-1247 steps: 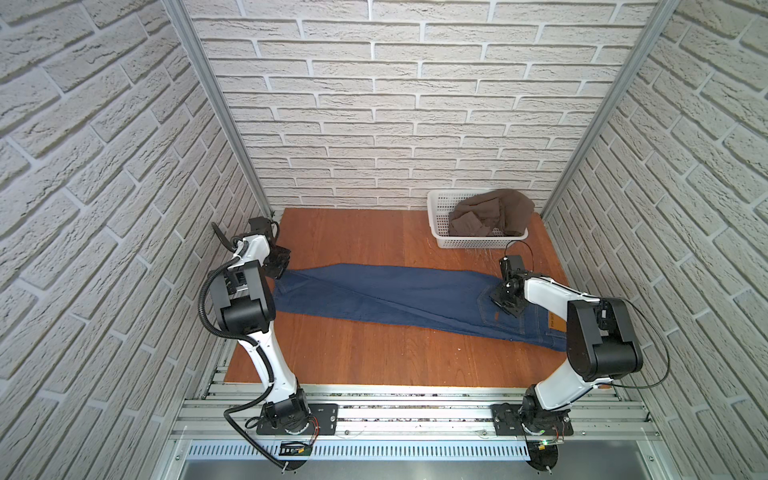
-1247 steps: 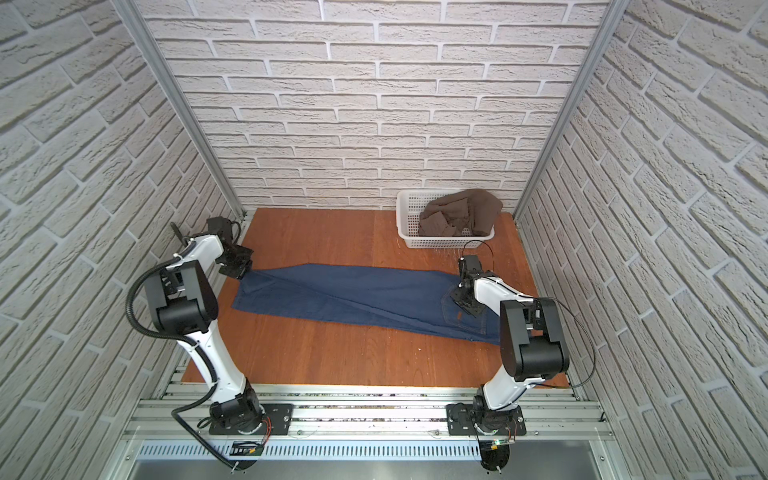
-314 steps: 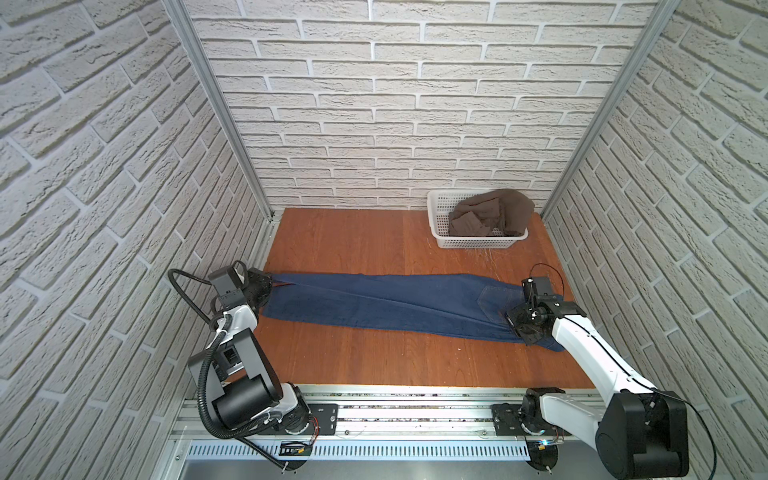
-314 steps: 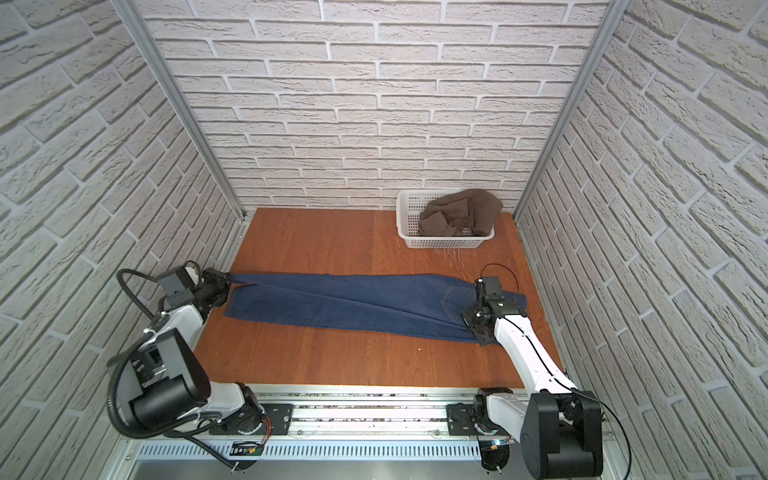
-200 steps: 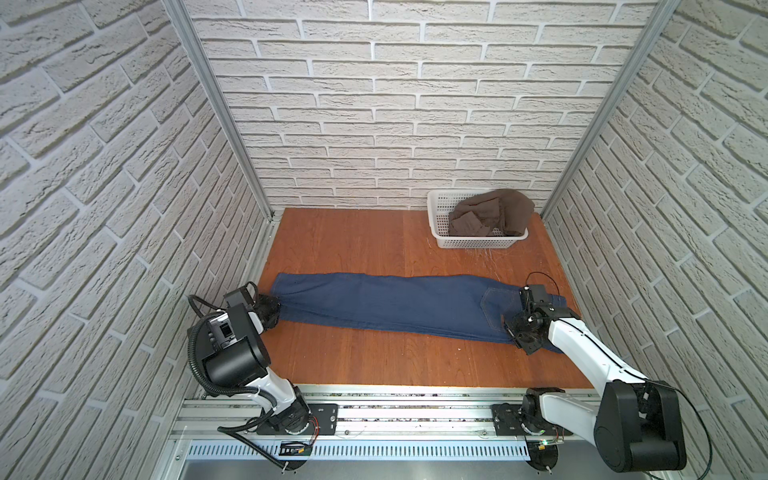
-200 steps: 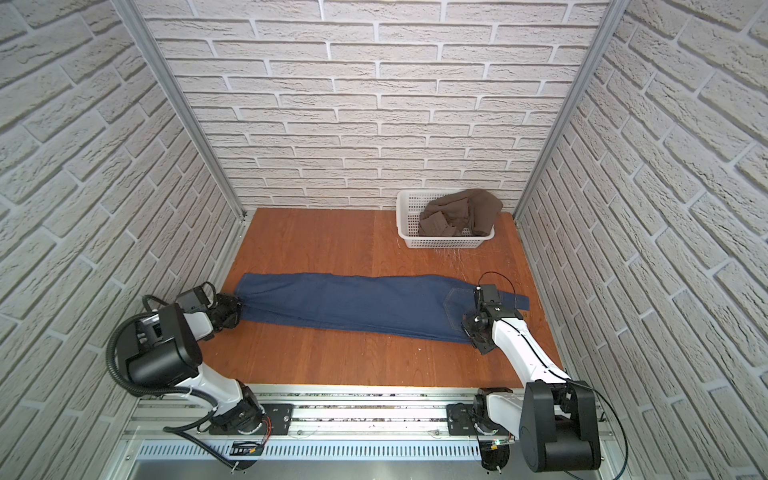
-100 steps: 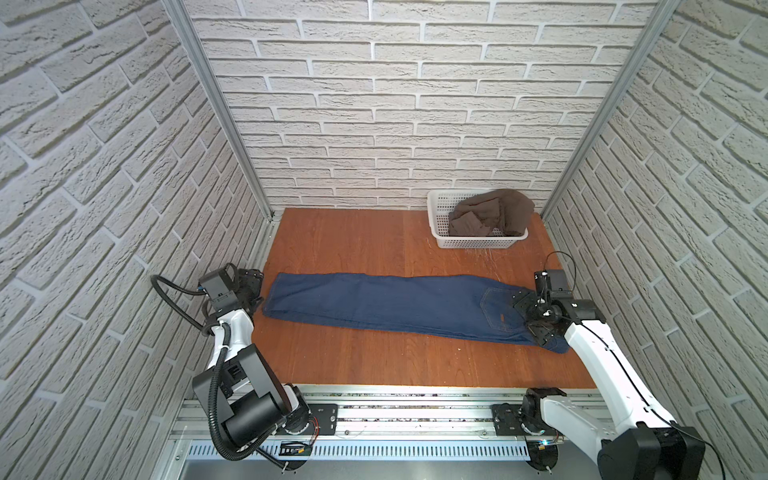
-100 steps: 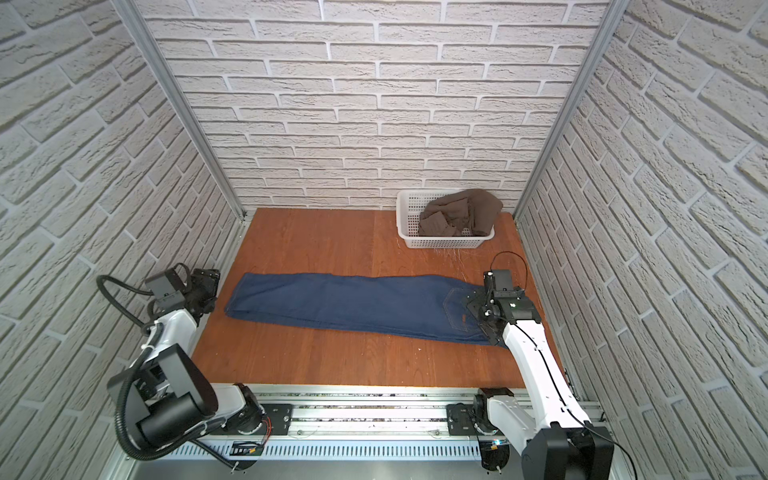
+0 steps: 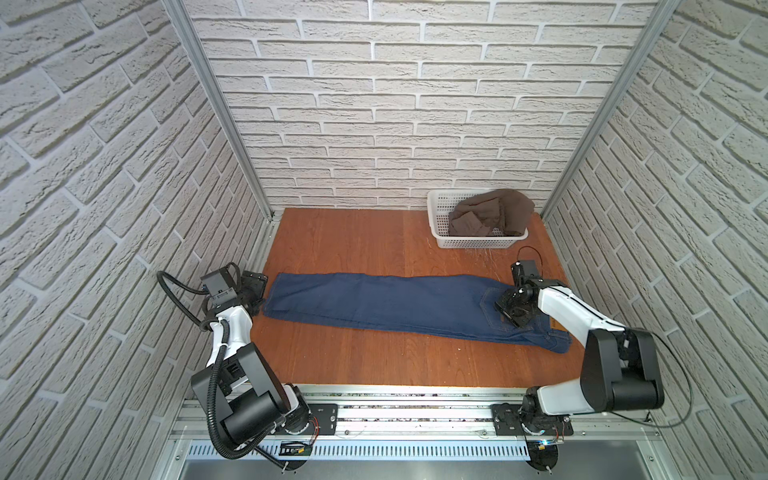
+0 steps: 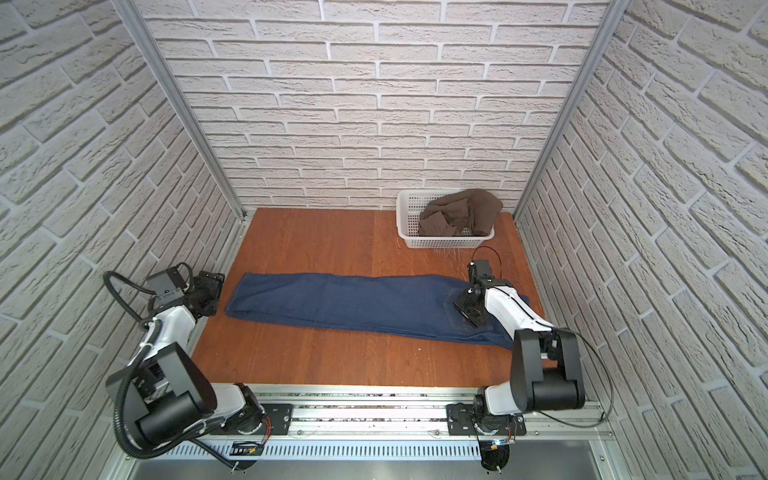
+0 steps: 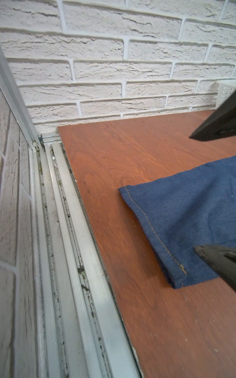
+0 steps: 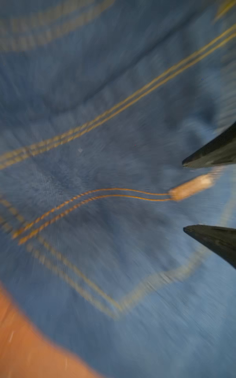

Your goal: Fold and stack the trousers

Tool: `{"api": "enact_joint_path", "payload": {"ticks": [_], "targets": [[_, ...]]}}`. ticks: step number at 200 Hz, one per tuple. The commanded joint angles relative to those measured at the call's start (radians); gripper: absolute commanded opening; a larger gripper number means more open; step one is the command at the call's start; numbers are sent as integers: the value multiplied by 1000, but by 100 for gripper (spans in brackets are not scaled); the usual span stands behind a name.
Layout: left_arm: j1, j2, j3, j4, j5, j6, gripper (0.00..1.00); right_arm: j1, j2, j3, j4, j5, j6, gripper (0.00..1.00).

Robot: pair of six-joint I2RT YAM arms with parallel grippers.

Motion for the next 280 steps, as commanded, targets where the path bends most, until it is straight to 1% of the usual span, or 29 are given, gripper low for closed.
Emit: {"api": "enact_joint_path", "payload": {"ticks": [1, 17, 27, 53, 70, 82, 84, 87, 88, 91, 95, 113, 135, 171, 199, 232, 258, 280], "targets": [[7, -14, 42, -25, 5, 24, 79, 2, 59, 11, 61, 40, -36, 47], [9, -3, 58, -34, 12, 31, 79, 0, 109, 43, 55, 84, -45, 47], [9, 14, 75, -36, 27, 40, 79, -3, 131, 69, 43, 129, -52, 51], [9, 106, 152, -58, 139, 79, 80, -17, 159, 131, 5, 229, -68, 59], [2, 180, 225, -123, 190, 135, 80, -31, 163, 153, -3, 279, -82, 60], [-13, 233, 288, -208, 194, 197, 80, -44, 170, 166, -9, 295, -91, 62], [-16, 241, 297, -224, 194, 204, 82, -46, 171, 167, -11, 296, -92, 62], [-20, 254, 313, -247, 191, 222, 94, -48, 172, 169, -12, 298, -93, 62], [-23, 258, 319, -254, 190, 227, 96, -49, 173, 170, -13, 299, -94, 63], [-28, 271, 333, -277, 188, 241, 98, -51, 174, 171, -14, 301, -95, 63], [-34, 286, 352, -306, 183, 262, 98, -54, 176, 173, -14, 303, -96, 63], [-71, 347, 417, -409, 140, 334, 98, -60, 183, 175, -13, 303, -103, 63], [-95, 402, 454, -467, 105, 388, 97, -72, 187, 176, -12, 307, -111, 63], [-102, 492, 524, -549, 85, 488, 90, -75, 162, 166, -2, 289, -120, 63], [-112, 566, 616, -650, 68, 589, 88, -70, 137, 140, 19, 230, -110, 62], [-132, 663, 749, -798, -1, 708, 86, -44, 120, 120, 39, 168, -107, 62], [-134, 718, 794, -849, -11, 762, 84, -17, 104, 104, 59, 137, -103, 61], [-137, 743, 807, -861, -44, 800, 84, -6, 92, 92, 69, 109, -103, 61]]}}
